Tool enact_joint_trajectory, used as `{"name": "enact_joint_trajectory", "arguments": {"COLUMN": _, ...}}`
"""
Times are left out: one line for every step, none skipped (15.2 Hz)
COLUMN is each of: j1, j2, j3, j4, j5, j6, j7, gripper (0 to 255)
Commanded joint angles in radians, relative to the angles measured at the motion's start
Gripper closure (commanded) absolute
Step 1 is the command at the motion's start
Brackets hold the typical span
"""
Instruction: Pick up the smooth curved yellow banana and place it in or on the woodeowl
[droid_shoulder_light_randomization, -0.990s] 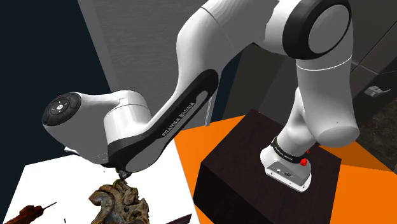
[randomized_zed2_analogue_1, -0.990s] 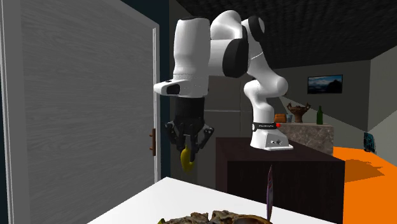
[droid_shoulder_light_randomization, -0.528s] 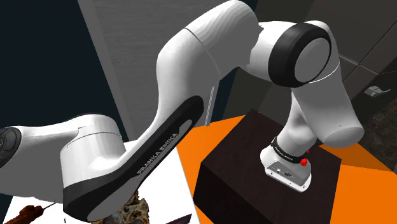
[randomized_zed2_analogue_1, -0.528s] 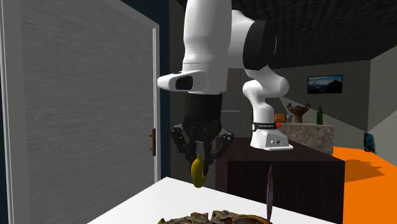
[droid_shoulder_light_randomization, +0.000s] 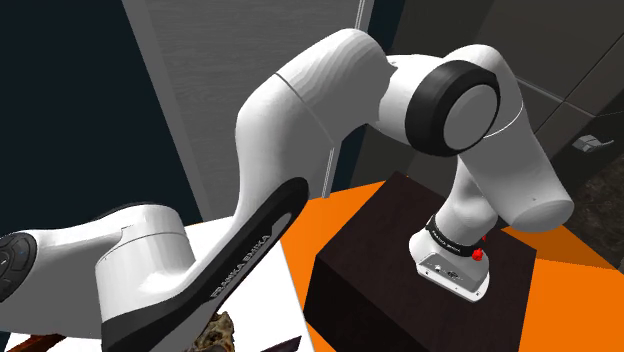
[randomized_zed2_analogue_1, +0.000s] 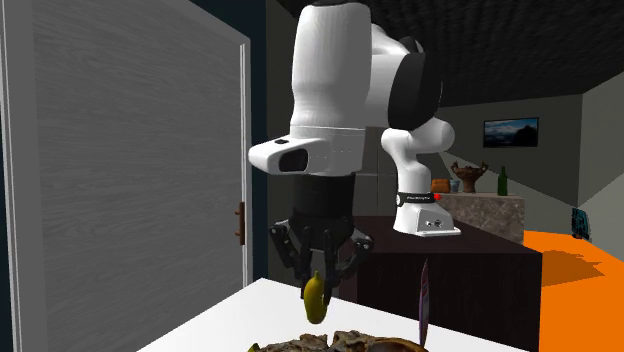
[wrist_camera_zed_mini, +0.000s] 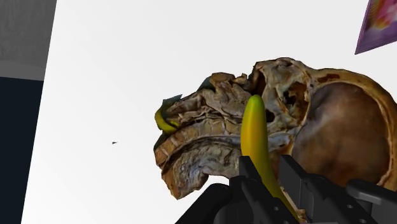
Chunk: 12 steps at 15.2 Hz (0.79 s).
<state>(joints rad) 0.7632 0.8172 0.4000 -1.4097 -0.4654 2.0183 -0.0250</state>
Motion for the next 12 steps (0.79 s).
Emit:
{"name": "enact_joint_trajectory", "arguments": {"j1": 0.004, "j2": 0.018, "j3": -0.005, "j4": 0.004, "j5": -0.006, "j6": 0.013, "j7": 0.004, "gripper": 255}}
{"name": "enact_joint_trajectory", "arguments": {"j1": 0.005, "j2": 0.026, "j3": -0.007, "j4": 0.005, "j5": -0.008, "j6": 0.021, "j7": 0.006, "gripper": 255}}
{"name": "enact_joint_trajectory", "arguments": {"j1": 0.006, "j2": 0.034, "j3": -0.01, "j4": 0.005, "j5": -0.011, "j6": 0.028, "j7": 0.008, "gripper": 255}}
{"name": "enact_joint_trajectory", "arguments": {"j1": 0.008, "j2": 0.042, "j3": -0.012, "j4": 0.006, "j5": -0.014, "j6": 0.036, "j7": 0.01, "gripper": 255}}
{"name": "enact_joint_trajectory", "arguments": {"j1": 0.009, "j2": 0.051, "j3": -0.014, "j4": 0.007, "j5": -0.017, "j6": 0.043, "j7": 0.012, "gripper": 255}}
{"name": "enact_joint_trajectory", "arguments": {"j1": 0.011, "j2": 0.06, "j3": -0.017, "j4": 0.008, "j5": -0.02, "j6": 0.05, "j7": 0.014, "gripper": 255}}
{"name": "enact_joint_trajectory", "arguments": {"j1": 0.013, "j2": 0.07, "j3": -0.02, "j4": 0.01, "j5": -0.023, "j6": 0.059, "j7": 0.016, "gripper": 255}}
{"name": "enact_joint_trajectory", "arguments": {"j1": 0.013, "j2": 0.07, "j3": -0.02, "j4": 0.01, "j5": -0.023, "j6": 0.059, "j7": 0.016, "gripper": 255}}
{"name": "enact_joint_trajectory", "arguments": {"j1": 0.013, "j2": 0.07, "j3": -0.02, "j4": 0.01, "j5": -0.023, "j6": 0.059, "j7": 0.016, "gripper": 255}}
{"name": "enact_joint_trajectory", "arguments": {"j1": 0.013, "j2": 0.07, "j3": -0.02, "j4": 0.01, "j5": -0.023, "j6": 0.059, "j7": 0.016, "gripper": 255}}
{"name": "enact_joint_trajectory", "arguments": {"j1": 0.013, "j2": 0.07, "j3": -0.02, "j4": 0.01, "j5": -0.023, "j6": 0.059, "j7": 0.016, "gripper": 255}}
{"name": "enact_joint_trajectory", "arguments": {"j1": 0.013, "j2": 0.07, "j3": -0.02, "j4": 0.01, "j5": -0.023, "j6": 0.059, "j7": 0.016, "gripper": 255}}
